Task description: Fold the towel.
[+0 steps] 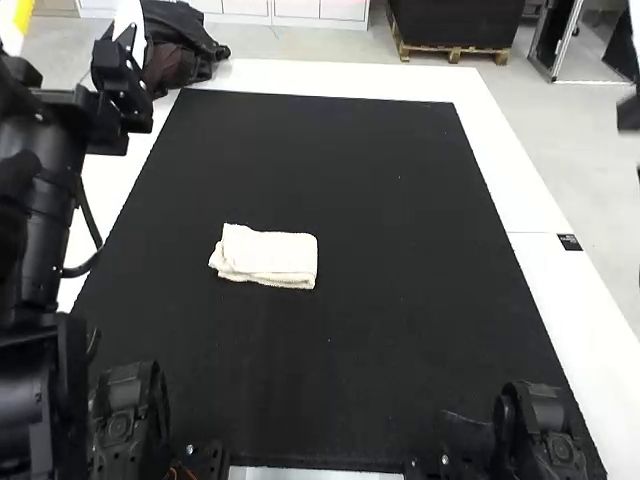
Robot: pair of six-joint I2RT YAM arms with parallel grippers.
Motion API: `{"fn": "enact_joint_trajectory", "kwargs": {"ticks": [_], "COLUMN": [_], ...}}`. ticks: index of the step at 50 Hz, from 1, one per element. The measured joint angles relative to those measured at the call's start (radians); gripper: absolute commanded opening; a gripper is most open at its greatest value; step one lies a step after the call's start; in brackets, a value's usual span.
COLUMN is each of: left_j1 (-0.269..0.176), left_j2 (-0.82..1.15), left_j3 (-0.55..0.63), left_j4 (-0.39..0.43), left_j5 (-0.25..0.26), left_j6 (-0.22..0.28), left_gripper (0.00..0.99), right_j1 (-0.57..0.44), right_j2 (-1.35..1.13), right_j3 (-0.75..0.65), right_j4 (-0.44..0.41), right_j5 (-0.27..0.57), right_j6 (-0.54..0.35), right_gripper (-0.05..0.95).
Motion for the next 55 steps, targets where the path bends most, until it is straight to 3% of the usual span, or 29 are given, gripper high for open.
{"fn": "enact_joint_trajectory", "kwargs": {"ticks": [3,6,11,14,20,26,30,33,36,38,41,46,55], "left_j1": [-0.004,-0.004,-0.004,-0.004,-0.004,-0.004,-0.004,-0.004,-0.004,-0.004,-0.004,-0.004,-0.004], "left_j2": [-0.002,-0.002,-0.002,-0.002,-0.002,-0.002,-0.002,-0.002,-0.002,0.000,0.001,0.001,0.001], "left_j3": [-0.024,-0.069,-0.185,-0.261,-0.419,-0.575,-0.658,-0.705,-0.727,-0.728,-0.727,-0.728,-0.727], "left_j4": [-0.008,-0.001,0.105,0.181,0.321,0.415,0.447,0.450,0.360,0.278,0.219,0.209,0.206], "left_j5": [-0.009,-0.018,-0.029,-0.029,-0.065,-0.152,-0.240,-0.294,-0.325,-0.335,-0.340,-0.338,-0.323], "left_j6": [0.014,0.063,0.135,0.174,0.264,0.323,0.348,0.357,0.364,0.368,0.372,0.372,0.372], "left_gripper": [0.969,0.969,0.969,0.969,0.969,0.969,0.969,0.969,0.969,0.969,0.969,0.969,0.969], "right_j1": [-0.005,-0.005,-0.005,-0.005,-0.005,-0.006,-0.006,-0.005,-0.006,-0.005,-0.005,-0.005,-0.006], "right_j2": [0.000,0.000,0.001,0.001,0.001,0.002,0.002,0.002,0.002,0.003,0.003,0.004,0.005], "right_j3": [-0.010,-0.053,-0.173,-0.262,-0.492,-0.731,-0.850,-0.914,-0.951,-0.951,-0.949,-0.950,-0.950], "right_j4": [-0.029,-0.061,-0.084,-0.047,0.206,0.470,0.583,0.616,0.593,0.521,0.446,0.278,0.267], "right_j5": [0.054,0.105,0.145,0.145,0.199,0.285,0.319,0.332,0.335,0.334,0.336,0.336,0.336], "right_j6": [-0.040,-0.069,-0.136,-0.177,-0.225,-0.282,-0.320,-0.327,-0.313,-0.284,-0.243,-0.184,-0.126], "right_gripper": [0.92,0.92,0.92,0.92,0.92,0.92,0.92,0.92,0.92,0.92,0.92,0.92,0.92]}}
